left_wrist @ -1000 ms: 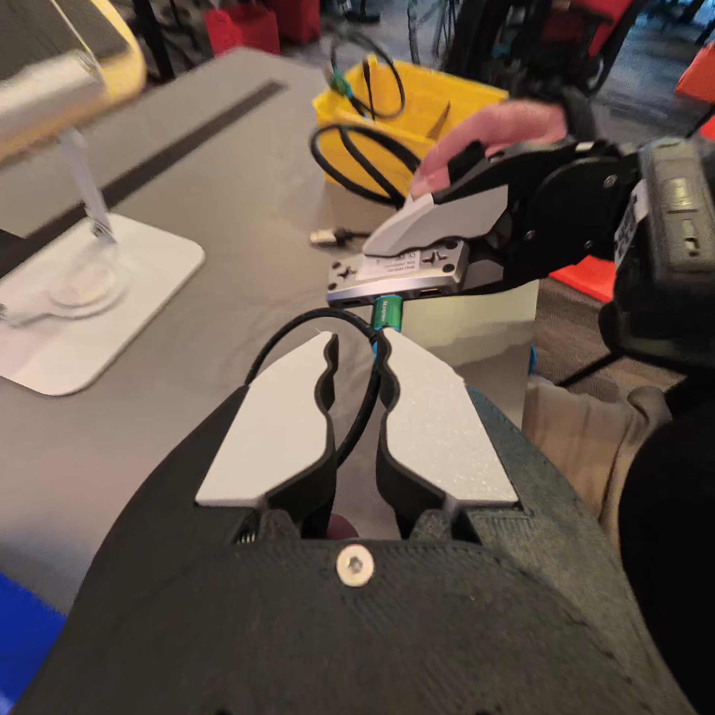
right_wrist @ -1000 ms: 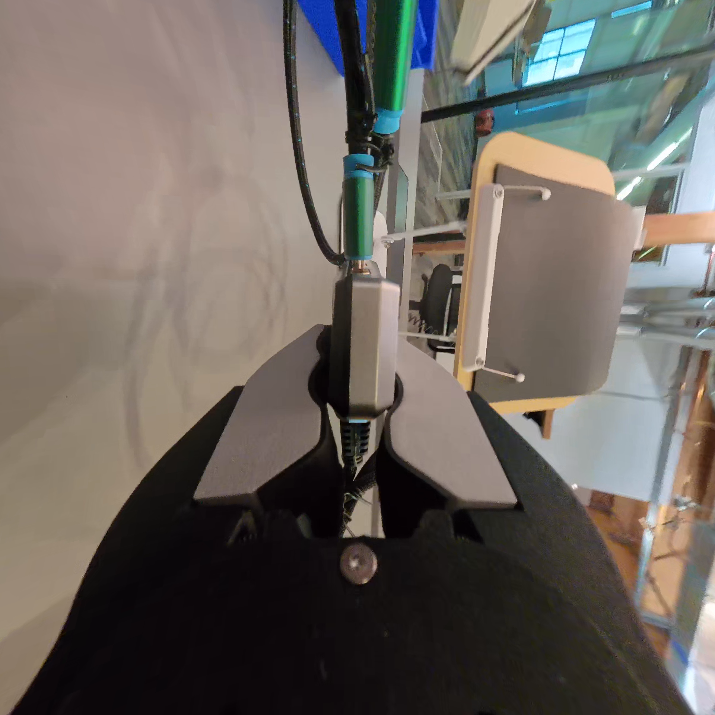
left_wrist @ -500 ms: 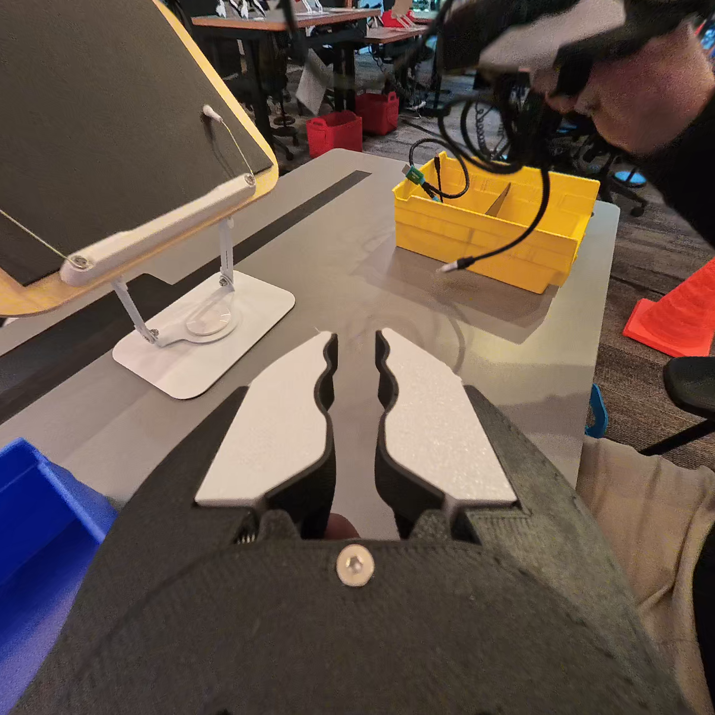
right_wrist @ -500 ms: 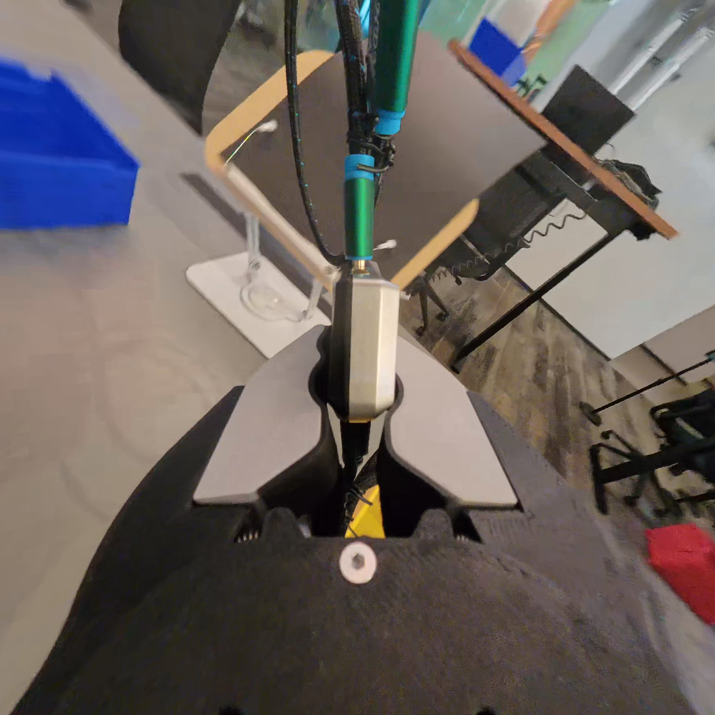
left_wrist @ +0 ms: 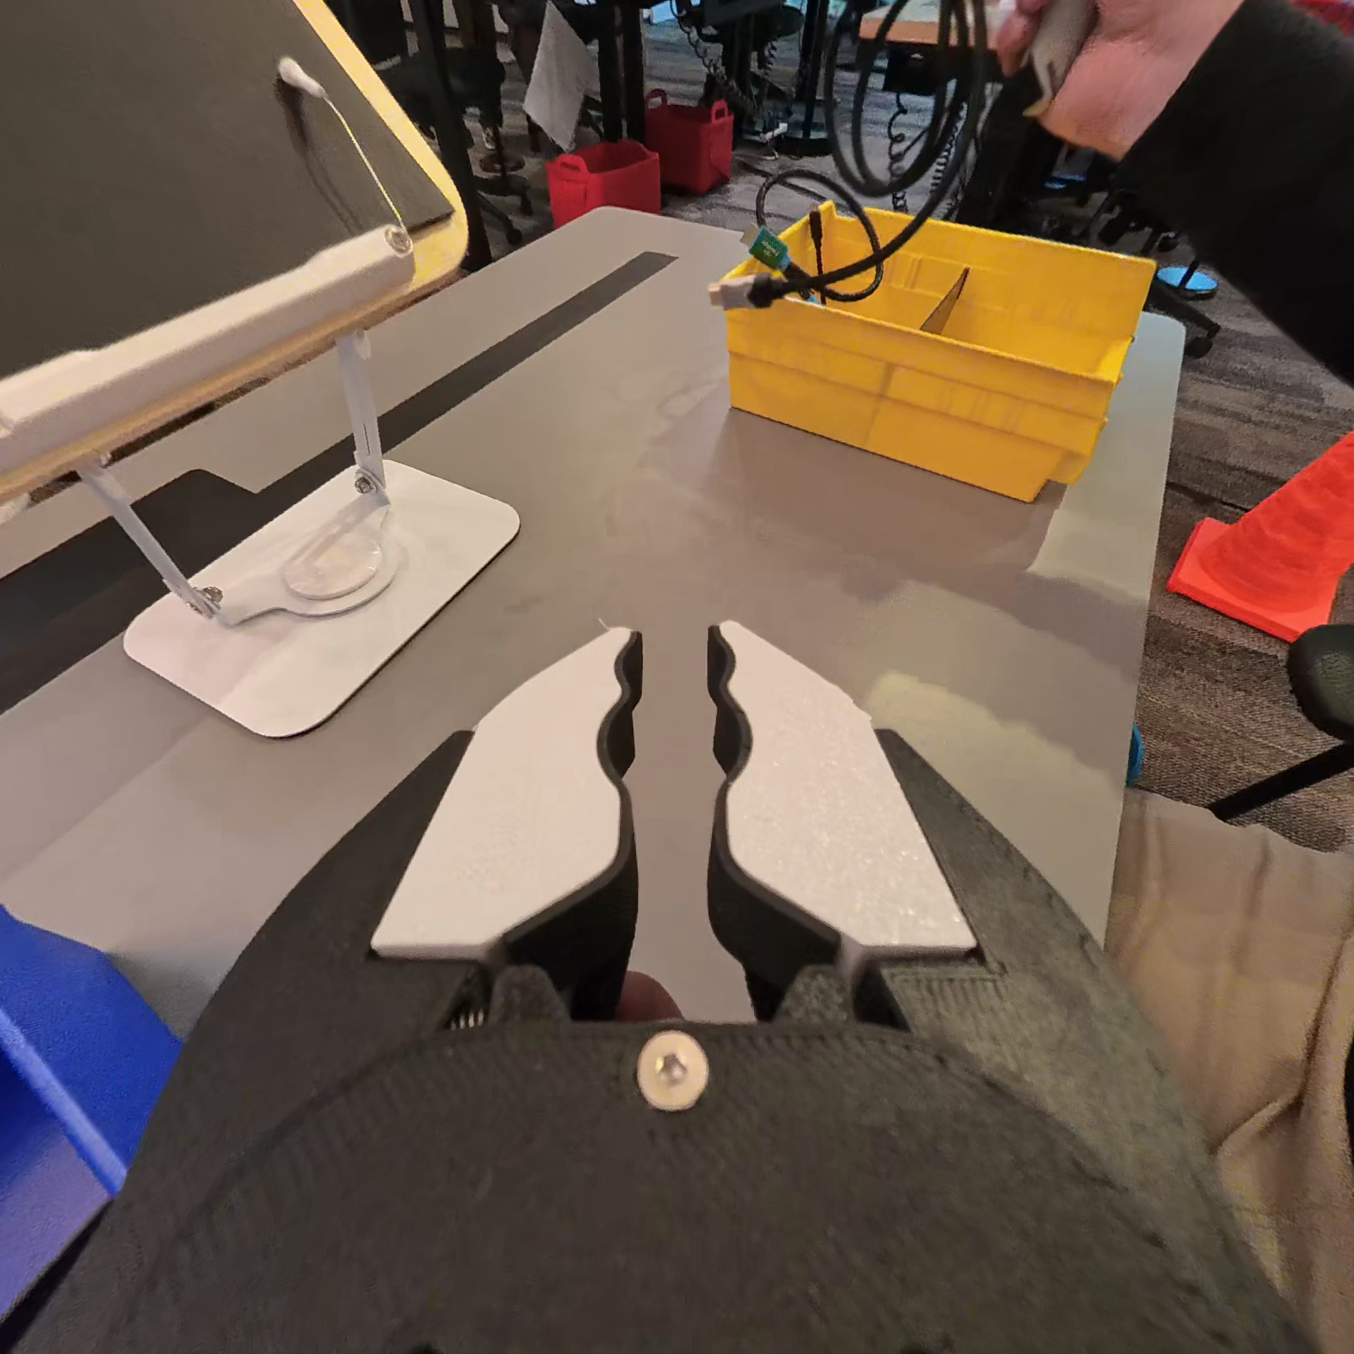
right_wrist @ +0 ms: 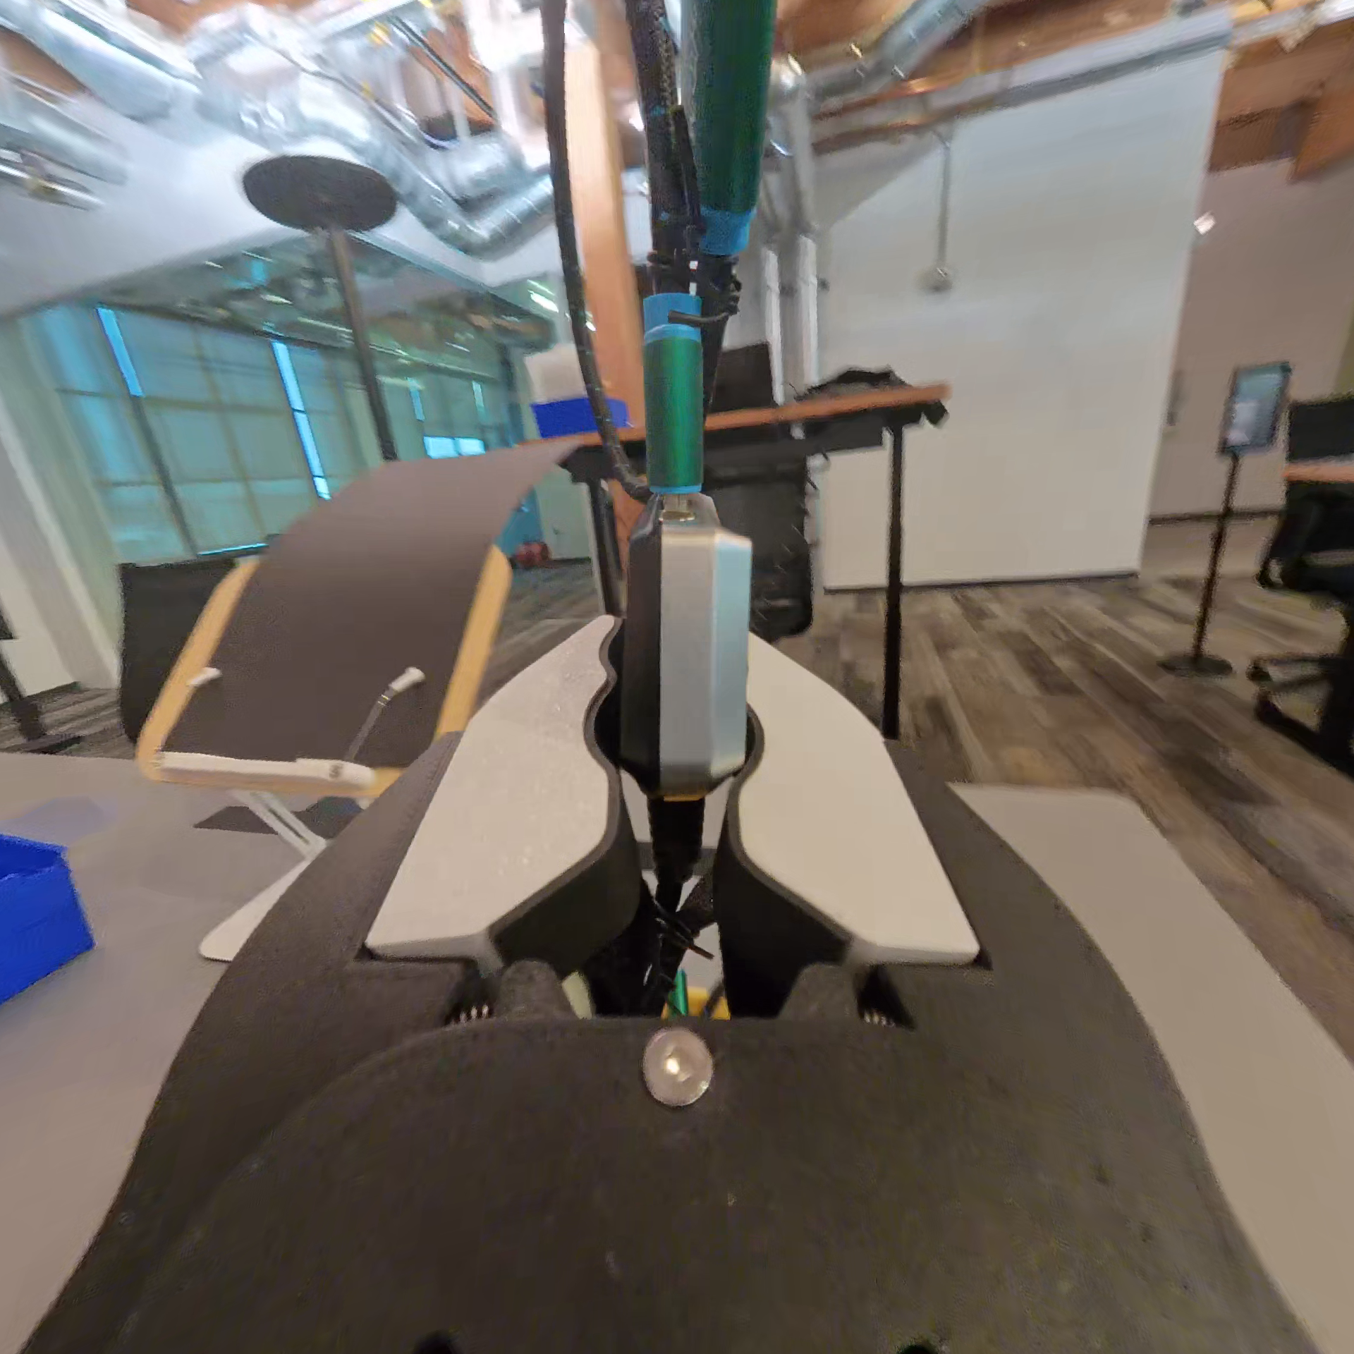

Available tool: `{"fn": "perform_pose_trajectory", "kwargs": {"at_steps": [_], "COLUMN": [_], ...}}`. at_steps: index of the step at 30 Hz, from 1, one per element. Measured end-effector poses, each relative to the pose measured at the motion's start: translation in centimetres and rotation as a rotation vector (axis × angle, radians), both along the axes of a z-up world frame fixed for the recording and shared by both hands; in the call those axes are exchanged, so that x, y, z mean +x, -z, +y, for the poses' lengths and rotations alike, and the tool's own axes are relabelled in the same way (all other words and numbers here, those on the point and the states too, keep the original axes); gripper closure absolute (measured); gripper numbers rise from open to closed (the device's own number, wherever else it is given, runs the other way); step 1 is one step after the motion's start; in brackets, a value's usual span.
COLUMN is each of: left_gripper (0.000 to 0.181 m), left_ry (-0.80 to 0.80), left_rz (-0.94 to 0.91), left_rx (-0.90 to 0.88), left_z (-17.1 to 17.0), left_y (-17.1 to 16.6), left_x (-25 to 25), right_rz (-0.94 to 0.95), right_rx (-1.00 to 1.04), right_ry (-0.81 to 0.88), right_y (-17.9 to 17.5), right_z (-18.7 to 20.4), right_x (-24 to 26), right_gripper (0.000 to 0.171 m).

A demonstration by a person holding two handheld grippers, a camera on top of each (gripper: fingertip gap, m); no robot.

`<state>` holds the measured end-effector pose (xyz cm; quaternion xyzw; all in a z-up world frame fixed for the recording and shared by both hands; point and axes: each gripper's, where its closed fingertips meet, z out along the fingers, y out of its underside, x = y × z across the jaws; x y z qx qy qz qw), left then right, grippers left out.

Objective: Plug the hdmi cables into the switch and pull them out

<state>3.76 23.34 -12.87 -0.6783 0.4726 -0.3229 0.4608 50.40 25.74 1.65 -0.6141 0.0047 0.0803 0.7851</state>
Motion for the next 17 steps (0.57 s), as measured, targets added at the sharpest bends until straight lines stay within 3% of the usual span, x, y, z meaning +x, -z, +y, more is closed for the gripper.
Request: {"fn": "perform_pose_trajectory", "kwargs": {"at_steps": [7, 17], "left_gripper": [0.165, 0.165], "left_ry": [0.007, 0.021], "left_rz": [0.033, 0.068], "left_rx": [-0.022, -0.026], "left_z": [0.0, -0.3], "left_y": [1.7, 2.9], "left_x": [0.3, 0.4], "right_rz": [0.068, -0.182], "right_rx": [-0.215, -0.67], "right_ry": [0.123, 0.232], "right_y": [9.0, 16.1], "right_z": [1.2, 1.5], "right_x": [2.8, 3.3], "right_gripper": [0.15, 0.15]}}
